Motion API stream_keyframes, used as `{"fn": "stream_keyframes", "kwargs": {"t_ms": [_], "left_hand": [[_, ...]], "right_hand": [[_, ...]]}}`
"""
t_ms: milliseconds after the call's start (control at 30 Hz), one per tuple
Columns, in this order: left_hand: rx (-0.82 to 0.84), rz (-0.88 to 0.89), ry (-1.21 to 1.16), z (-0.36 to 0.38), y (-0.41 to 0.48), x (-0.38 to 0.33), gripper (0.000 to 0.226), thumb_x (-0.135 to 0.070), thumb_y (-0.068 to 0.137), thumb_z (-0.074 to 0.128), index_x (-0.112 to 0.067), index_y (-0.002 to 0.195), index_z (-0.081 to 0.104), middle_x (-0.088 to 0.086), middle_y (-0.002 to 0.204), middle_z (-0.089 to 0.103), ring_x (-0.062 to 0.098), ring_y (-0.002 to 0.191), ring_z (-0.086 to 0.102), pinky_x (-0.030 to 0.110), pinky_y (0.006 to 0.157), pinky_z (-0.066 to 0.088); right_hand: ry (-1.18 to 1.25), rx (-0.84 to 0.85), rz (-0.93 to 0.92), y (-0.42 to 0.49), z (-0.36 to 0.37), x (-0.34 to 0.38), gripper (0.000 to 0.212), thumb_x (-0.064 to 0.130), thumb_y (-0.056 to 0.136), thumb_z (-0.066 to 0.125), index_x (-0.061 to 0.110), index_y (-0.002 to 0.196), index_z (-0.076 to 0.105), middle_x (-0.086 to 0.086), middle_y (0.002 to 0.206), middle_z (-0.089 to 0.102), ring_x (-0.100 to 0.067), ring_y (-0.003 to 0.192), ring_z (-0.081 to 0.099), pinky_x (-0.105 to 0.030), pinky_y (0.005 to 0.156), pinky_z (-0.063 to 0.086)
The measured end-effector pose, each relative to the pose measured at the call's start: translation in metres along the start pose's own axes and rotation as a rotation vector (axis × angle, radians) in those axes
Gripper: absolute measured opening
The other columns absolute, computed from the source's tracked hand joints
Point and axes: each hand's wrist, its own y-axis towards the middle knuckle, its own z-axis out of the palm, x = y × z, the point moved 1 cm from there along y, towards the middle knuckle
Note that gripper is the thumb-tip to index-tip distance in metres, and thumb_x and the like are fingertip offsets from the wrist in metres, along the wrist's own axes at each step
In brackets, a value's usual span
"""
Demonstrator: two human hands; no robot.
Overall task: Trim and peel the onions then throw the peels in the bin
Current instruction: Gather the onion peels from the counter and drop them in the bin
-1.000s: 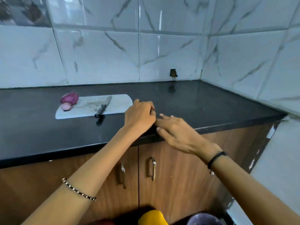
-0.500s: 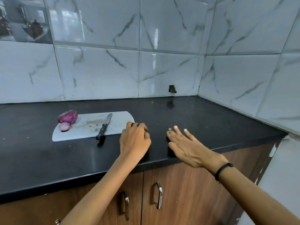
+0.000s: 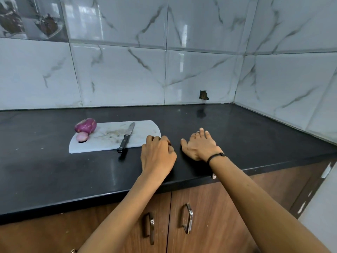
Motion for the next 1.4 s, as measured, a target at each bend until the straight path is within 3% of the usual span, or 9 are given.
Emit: {"fn": "stream_keyframes", "kwargs": {"t_ms": [200,367,500,867,967,1033,1100,1200,1400], "left_hand": [[-0.004,0.029,0.010,0.003,0.001,0.001,0.029,-0.022,0.101,0.044,-0.016,0.120,0.065,0.003,0.119,0.066,0.022,0.121,0.044,0.037,0.095,0.040],[-0.021,0.042,0.008,0.003,0.001,0.001,0.028,-0.022,0.100,0.045,-0.015,0.118,0.066,0.003,0.117,0.067,0.022,0.120,0.045,0.037,0.095,0.041],[-0.009,0.056,0.029,0.004,0.000,0.000,0.028,-0.021,0.100,0.045,-0.015,0.117,0.067,0.004,0.116,0.067,0.023,0.121,0.044,0.037,0.095,0.039],[-0.044,0.134,0.133,0.004,-0.005,-0.007,0.029,-0.025,0.101,0.043,-0.015,0.117,0.066,0.003,0.116,0.066,0.024,0.122,0.044,0.037,0.097,0.037],[-0.044,0.149,0.148,0.005,-0.005,-0.007,0.029,-0.025,0.101,0.043,-0.015,0.117,0.066,0.002,0.116,0.066,0.022,0.123,0.043,0.036,0.096,0.036],[-0.047,0.148,0.145,0.005,-0.004,-0.006,0.029,-0.025,0.101,0.044,-0.015,0.116,0.066,0.002,0.116,0.066,0.022,0.123,0.043,0.036,0.096,0.036],[-0.048,0.143,0.141,0.006,-0.004,-0.006,0.029,-0.026,0.101,0.044,-0.015,0.116,0.066,0.002,0.116,0.066,0.022,0.123,0.042,0.037,0.096,0.035],[-0.047,0.147,0.142,0.007,-0.003,-0.006,0.029,-0.027,0.101,0.044,-0.015,0.116,0.066,0.002,0.116,0.066,0.022,0.124,0.042,0.037,0.097,0.035],[-0.053,0.155,0.155,0.007,-0.004,-0.006,0.030,-0.028,0.101,0.044,-0.015,0.116,0.066,0.002,0.116,0.066,0.022,0.125,0.042,0.037,0.097,0.036]], "right_hand": [[-0.005,-0.021,0.080,-0.045,0.005,-0.024,0.081,0.052,0.105,0.011,-0.011,0.156,0.012,-0.026,0.166,0.007,-0.031,0.157,-0.006,-0.041,0.128,-0.001],[0.262,-0.144,0.059,-0.067,-0.011,-0.065,0.059,0.031,0.106,0.007,0.001,0.122,0.055,-0.031,0.148,0.041,-0.043,0.153,0.008,-0.047,0.122,0.016],[0.521,-0.040,-0.018,-0.066,-0.012,-0.105,0.055,0.036,0.111,0.017,0.011,0.159,0.026,-0.006,0.168,0.019,-0.023,0.157,0.008,-0.028,0.121,0.006],[0.555,-0.008,-0.367,-0.099,0.011,-0.118,0.072,0.067,0.090,0.018,0.042,0.157,0.027,0.033,0.160,0.016,0.003,0.145,0.031,-0.008,0.115,0.015],[0.660,-0.027,-0.266,-0.115,0.011,-0.122,0.073,0.065,0.093,0.022,0.035,0.160,0.020,0.021,0.166,0.013,-0.001,0.151,0.020,-0.005,0.111,0.009],[0.459,-0.065,-0.162,-0.125,0.018,-0.119,0.068,0.056,0.106,0.018,0.017,0.162,0.016,-0.002,0.169,0.010,-0.010,0.156,0.002,-0.018,0.120,0.000],[0.210,-0.094,-0.087,-0.132,0.026,-0.107,0.091,0.069,0.097,0.005,0.004,0.160,0.013,-0.015,0.169,0.003,-0.019,0.157,-0.006,-0.029,0.125,-0.004],[0.072,-0.147,-0.061,-0.133,0.029,-0.087,0.113,0.080,0.083,-0.007,-0.002,0.159,0.009,-0.019,0.168,0.000,-0.023,0.157,-0.007,-0.033,0.125,-0.007],[0.112,-0.149,-0.199,-0.111,0.023,-0.071,0.107,0.080,0.088,0.000,0.002,0.160,0.009,-0.014,0.169,-0.001,-0.019,0.157,-0.007,-0.032,0.125,-0.005]]}}
